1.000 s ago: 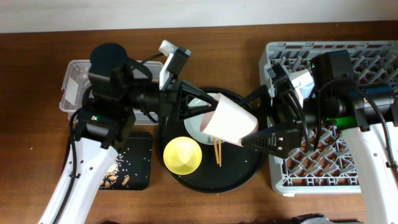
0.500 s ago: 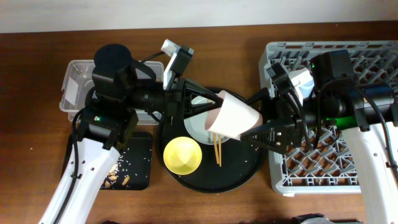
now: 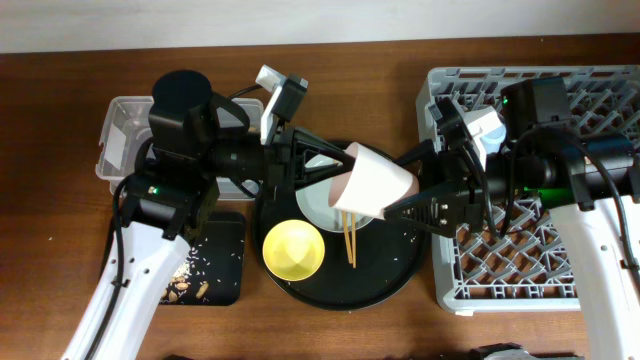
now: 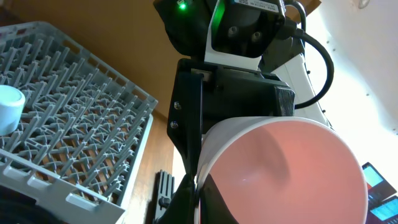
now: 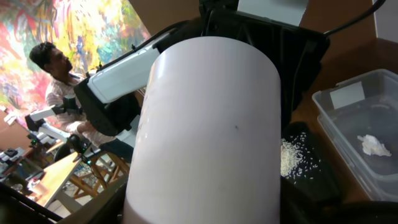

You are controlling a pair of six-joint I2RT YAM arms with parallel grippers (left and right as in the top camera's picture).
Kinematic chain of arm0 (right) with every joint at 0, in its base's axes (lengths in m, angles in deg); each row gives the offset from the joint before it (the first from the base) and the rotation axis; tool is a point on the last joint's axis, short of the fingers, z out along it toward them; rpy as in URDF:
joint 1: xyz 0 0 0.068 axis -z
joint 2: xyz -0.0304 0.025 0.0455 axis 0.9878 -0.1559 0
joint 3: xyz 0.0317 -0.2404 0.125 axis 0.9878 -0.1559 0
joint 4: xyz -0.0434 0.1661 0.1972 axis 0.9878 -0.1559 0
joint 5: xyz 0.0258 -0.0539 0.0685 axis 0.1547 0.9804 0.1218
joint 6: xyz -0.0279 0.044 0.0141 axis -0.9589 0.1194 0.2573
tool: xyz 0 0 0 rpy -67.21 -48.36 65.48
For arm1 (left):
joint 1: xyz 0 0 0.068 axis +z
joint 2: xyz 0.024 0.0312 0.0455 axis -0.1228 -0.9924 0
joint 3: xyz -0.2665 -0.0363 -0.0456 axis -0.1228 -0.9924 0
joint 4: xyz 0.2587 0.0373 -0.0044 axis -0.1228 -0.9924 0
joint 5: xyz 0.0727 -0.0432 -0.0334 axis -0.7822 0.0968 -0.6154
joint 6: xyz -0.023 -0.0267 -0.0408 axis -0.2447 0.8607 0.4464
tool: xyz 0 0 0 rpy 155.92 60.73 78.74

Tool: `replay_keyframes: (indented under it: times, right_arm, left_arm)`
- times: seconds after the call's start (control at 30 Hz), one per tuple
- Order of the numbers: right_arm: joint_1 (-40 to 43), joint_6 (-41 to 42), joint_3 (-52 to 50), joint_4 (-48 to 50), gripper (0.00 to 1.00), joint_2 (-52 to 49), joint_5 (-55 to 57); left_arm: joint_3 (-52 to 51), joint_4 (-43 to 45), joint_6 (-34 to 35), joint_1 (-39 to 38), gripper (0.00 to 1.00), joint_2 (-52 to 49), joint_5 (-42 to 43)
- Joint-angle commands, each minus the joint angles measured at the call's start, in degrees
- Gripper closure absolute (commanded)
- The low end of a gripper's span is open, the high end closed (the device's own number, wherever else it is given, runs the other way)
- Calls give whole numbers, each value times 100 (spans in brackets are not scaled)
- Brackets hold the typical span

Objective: Sort waste into correct bins and load items into the dishwasher rack

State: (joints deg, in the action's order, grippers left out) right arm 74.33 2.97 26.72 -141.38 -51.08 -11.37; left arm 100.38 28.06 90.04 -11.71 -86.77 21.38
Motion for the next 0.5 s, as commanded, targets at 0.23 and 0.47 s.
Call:
replay_keyframes:
  times: [0.23,0.47]
  right_arm:
    - [-31,404,-15,739,40,-9,-256]
    - [-31,1554,-15,1696,40,-9,-125]
  left_arm:
    - [42,-356,-101,-68,89,2,131]
    - [42,-354,-101,-68,85,2,129]
